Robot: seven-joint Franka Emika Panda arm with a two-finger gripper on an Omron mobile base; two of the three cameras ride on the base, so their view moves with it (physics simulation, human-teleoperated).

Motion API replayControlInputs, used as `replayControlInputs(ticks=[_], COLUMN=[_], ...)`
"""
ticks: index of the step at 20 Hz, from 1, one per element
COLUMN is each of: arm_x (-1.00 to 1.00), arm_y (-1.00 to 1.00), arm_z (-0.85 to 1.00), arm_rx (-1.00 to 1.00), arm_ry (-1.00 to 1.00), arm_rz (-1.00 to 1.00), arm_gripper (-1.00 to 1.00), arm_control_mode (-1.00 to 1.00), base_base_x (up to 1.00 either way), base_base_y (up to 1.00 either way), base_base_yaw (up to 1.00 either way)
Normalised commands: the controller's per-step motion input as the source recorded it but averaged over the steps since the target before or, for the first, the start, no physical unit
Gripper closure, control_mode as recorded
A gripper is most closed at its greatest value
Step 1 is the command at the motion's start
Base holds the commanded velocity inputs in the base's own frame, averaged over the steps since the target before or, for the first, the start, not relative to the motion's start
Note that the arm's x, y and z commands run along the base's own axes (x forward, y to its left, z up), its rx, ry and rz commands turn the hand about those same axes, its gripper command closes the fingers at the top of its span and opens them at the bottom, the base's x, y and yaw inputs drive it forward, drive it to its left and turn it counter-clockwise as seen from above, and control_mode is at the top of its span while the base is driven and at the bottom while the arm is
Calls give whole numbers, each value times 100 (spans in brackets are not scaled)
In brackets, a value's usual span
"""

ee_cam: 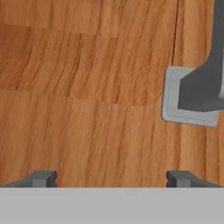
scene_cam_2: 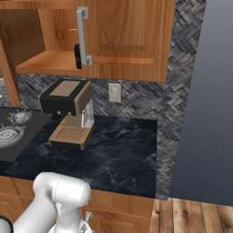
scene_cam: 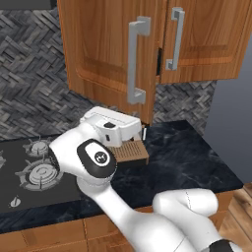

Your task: Pick up the soap dispenser and soap dispenser from the sink, and place them back in the cabinet, and close the cabinet doors.

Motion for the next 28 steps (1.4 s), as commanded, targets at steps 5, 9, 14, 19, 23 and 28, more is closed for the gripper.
replayControlInputs(ticks=[5,9,14,19,23,28], arm_x=[34,41,39,31,30,29], arm_y=[-22,-12,-18,-29,-29,-22], arm_z=[0,0,0,0,0,1], arm_rx=[0,0,0,0,0,0], arm_ry=[0,0,0,0,0,0], arm_rz=[0,0,0,0,0,0], arm_gripper=[-100,-100,-100,-100,-100,-100], arm_control_mode=[-100,-100,-100,-100,-100,-100], base_base_x=[0,0,0,0,0,0], base_base_y=[0,0,0,0,0,0], base_base_yaw=[0,0,0,0,0,0])
